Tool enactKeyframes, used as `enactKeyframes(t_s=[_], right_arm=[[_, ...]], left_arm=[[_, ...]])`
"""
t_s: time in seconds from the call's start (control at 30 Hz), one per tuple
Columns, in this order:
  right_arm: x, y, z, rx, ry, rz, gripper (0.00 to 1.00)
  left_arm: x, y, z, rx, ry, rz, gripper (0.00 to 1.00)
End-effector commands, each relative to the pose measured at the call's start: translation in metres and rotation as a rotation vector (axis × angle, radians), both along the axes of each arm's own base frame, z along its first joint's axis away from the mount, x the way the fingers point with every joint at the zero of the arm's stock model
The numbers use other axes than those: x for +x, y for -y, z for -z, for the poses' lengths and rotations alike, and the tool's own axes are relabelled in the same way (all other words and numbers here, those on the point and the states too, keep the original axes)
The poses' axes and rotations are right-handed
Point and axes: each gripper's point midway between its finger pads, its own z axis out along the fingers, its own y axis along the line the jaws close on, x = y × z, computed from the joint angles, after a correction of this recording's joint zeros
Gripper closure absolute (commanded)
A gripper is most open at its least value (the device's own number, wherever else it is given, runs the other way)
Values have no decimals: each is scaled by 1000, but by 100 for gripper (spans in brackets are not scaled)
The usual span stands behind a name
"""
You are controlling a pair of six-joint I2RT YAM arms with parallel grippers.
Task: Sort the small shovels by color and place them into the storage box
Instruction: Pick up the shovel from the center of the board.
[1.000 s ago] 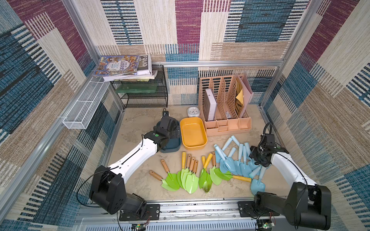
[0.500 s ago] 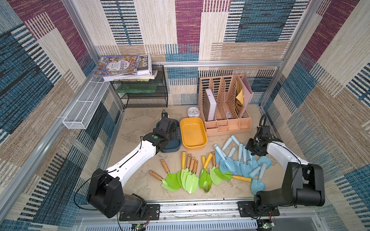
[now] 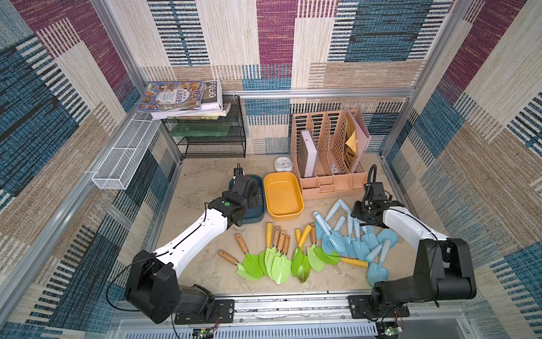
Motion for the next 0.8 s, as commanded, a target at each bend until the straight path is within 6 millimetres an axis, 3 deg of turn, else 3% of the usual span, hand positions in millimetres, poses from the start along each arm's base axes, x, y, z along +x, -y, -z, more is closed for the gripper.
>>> enactKeyframes(t_s=[0.0,0.3,0.4,0.63,0.77], right_arm=[[-1,5,6,-23,-12,9,47],[-8,16,20,-8,-2,55,58],[-2,19,18,-6,16,61,62],[9,16,9,11,34,31,87],[11,16,-3,3,48,26,90]], left_arm=[[1,-2,-2,-2,5,-15,0],[3,2,-2,-16,-7,-9,0],[4,4,-1,-21,-13,-6,0],[6,7,0,-23,-22,-4,0],[6,9,0,-21,-27,3,0]])
